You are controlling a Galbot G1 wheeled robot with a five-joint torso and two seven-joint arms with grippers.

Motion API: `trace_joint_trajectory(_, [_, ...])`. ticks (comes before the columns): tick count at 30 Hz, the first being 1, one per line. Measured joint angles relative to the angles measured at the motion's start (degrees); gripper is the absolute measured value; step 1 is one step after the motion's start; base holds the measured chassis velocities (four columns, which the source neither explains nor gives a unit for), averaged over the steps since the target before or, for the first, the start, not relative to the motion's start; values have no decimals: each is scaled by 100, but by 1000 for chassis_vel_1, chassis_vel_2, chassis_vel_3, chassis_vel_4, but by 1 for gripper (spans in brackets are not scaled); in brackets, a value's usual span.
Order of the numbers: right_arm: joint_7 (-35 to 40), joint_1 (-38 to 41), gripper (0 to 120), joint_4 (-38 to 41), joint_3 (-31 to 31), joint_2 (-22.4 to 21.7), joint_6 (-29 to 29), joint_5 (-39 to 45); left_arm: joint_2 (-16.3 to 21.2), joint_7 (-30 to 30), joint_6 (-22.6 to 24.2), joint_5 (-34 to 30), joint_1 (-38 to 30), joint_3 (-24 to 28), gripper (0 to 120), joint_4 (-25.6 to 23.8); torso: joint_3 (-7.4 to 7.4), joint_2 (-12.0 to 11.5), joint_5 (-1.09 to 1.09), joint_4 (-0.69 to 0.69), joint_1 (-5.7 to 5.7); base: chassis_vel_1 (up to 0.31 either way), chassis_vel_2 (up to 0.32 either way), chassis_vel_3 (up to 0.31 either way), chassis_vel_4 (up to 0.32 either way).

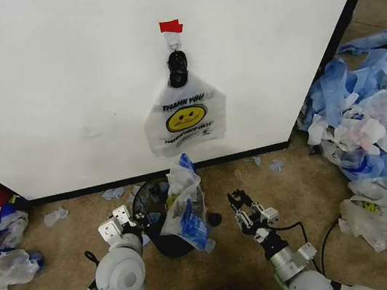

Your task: Pick up the garbage bag from the wall and place it over the trash bin.

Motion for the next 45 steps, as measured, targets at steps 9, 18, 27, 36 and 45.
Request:
trace_joint_trajectory(9, [-4,-5,34,55,-2,0,2,-5,125,-13,48,192,267,-72,36,-381,0,0,3,1,0,0,0,0,0])
trace_joint_trajectory(18, [2,-43,34,162,-1,-29,0,-5,167,45,84,376,483,-181,70,-558,0,0,3,1,0,0,0,0,0])
trace_joint_trajectory(27, [103,12,60,535,-127,-123,-169,98,226,208,45,749,650,-334,98,-710,-1,0,3,1,0,0,0,0,0])
trace_joint_trajectory(36, [320,381,88,899,-617,-339,-598,349,253,249,-6,861,638,-391,100,-683,-1,0,3,2,0,0,0,0,0])
trace_joint_trajectory(45, [482,396,98,1013,-810,-625,-892,243,195,276,-73,968,531,-300,100,-495,-1,0,2,0,0,0,0,0,0])
